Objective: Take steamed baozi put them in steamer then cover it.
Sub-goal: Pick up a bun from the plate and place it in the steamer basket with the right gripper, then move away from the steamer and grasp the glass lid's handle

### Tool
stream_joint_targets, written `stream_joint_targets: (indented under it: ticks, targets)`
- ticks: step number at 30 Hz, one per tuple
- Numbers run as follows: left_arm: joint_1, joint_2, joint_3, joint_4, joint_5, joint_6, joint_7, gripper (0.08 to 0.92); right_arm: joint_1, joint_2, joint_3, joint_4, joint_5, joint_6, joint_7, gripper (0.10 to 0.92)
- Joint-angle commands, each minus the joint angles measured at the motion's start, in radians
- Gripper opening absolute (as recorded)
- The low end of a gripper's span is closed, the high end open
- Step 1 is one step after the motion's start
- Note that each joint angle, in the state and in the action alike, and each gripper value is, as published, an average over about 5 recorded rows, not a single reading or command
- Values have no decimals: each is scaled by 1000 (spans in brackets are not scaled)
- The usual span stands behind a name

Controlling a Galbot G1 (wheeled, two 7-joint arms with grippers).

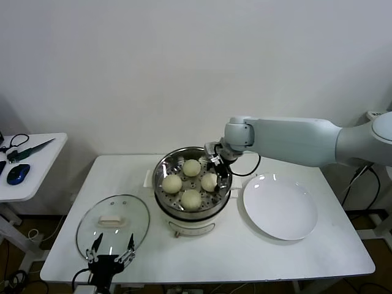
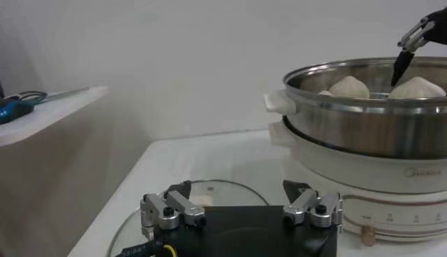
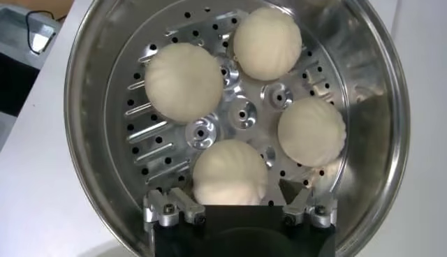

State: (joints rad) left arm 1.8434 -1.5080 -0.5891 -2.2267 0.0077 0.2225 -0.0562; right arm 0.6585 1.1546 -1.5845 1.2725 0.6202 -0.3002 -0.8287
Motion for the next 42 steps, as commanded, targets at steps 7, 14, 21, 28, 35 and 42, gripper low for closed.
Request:
stream_joint_targets:
  ticks: [7,14,21,28,35,42]
  targets:
    - [0,2,3,0,-14,-3,-4,823,206,-243,74,125,218,80,-94,823]
    - [-4,16,4,0,-9,-29,-27,823,-131,-545,542,254,258,-75,405,823]
    - [-33,41,-2,0,-65,-23,-39,823,-675,-773,1060,353,189,-26,717,823]
    - [-64,68,1,7,-76,-37,-26,823,-1581,-802,1918,456,91,68,729,823]
    - [-99,95,5,43,-46,-52,-16,823,-2176,-564,2419,534,-1,218,630,823]
    - [-99,134,-1,73,15,-85,-20,823,-2345,-271,2477,506,-112,485,589,823]
